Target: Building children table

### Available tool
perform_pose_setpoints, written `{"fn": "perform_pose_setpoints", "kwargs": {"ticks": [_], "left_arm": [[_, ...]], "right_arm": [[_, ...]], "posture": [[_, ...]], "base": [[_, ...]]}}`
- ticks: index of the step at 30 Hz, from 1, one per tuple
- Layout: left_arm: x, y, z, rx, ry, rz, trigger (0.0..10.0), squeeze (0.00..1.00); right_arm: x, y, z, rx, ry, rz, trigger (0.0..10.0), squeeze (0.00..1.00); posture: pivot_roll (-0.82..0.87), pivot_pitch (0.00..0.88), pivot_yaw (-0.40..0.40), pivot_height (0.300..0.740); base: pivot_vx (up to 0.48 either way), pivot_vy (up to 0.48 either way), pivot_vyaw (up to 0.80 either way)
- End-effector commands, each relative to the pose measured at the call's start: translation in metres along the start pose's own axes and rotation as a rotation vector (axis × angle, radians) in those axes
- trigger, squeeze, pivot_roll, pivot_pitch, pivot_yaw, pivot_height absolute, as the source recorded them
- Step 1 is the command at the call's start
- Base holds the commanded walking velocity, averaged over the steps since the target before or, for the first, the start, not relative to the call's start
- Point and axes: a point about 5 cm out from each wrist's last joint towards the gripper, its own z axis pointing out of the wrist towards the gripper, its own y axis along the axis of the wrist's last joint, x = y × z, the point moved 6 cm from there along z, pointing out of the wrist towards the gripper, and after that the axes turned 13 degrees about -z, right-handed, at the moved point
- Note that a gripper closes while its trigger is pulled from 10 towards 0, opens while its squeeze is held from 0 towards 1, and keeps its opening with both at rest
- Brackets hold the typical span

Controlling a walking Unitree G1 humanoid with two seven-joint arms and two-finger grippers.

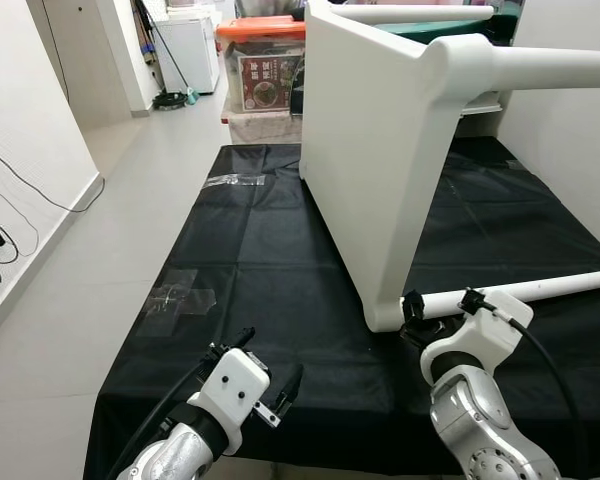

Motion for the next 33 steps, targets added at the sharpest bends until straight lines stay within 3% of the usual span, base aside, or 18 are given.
{"fn": "perform_pose_setpoints", "kwargs": {"ticks": [1, 19, 20, 21, 22, 23, 24, 25, 33], "left_arm": [[0.002, -0.005, -0.002, 0.018, 0.007, 0.005, 10.0, 0.0], [0.002, -0.005, -0.002, 0.018, 0.007, 0.005, 10.0, 0.0], [0.004, -0.009, 0.003, 0.025, 0.038, -0.049, 10.0, 0.0], [0.004, -0.009, 0.003, 0.025, 0.038, -0.049, 10.0, 0.0], [0.006, -0.012, 0.006, 0.031, 0.062, -0.09, 10.0, 0.0], [0.006, -0.012, 0.006, 0.031, 0.062, -0.09, 10.0, 0.0], [0.006, -0.014, 0.008, 0.035, 0.078, -0.117, 10.0, 0.0], [0.007, -0.016, 0.008, 0.039, 0.086, -0.132, 10.0, 0.0], [0.006, -0.016, 0.007, 0.039, 0.084, -0.135, 10.0, 0.0]], "right_arm": [[0.002, -0.008, 0.001, 0.061, -0.028, 0.134, 10.0, 0.0], [0.002, -0.008, 0.001, 0.061, -0.028, 0.134, 10.0, 0.0], [0.014, -0.005, -0.001, -0.098, 0.125, -0.257, 10.0, 0.0], [0.014, -0.005, -0.001, -0.098, 0.125, -0.257, 10.0, 0.0], [0.023, -0.015, -0.004, -0.148, 0.231, -0.448, 10.0, 0.0], [0.023, -0.015, -0.004, -0.148, 0.231, -0.448, 10.0, 0.0], [0.03, -0.026, -0.007, -0.171, 0.307, -0.566, 10.0, 0.0], [0.032, -0.032, -0.008, -0.177, 0.347, -0.617, 10.0, 0.0], [0.032, -0.033, -0.009, -0.174, 0.35, -0.62, 10.0, 0.0]], "posture": [[0.06, 0.102, 0.012, 0.74], [0.06, 0.102, 0.012, 0.74], [0.04, 0.0, 0.0, 0.74], [0.04, 0.0, 0.0, 0.74], [0.04, 0.0, 0.0, 0.74], [0.04, 0.0, 0.0, 0.74], [0.04, 0.0, 0.0, 0.74], [0.04, 0.0, 0.0, 0.74], [0.04, 0.0, 0.0, 0.74]], "base": [[0.0, 0.0, 0.0], [0.0, 0.0, 0.0], [0.0, 0.0, 0.0], [0.0, 0.0, 0.0], [0.0, 0.0, 0.0], [0.0, 0.0, 0.0], [0.0, 0.0, 0.0], [0.0, 0.0, 0.0], [0.0, 0.0, 0.0]]}}
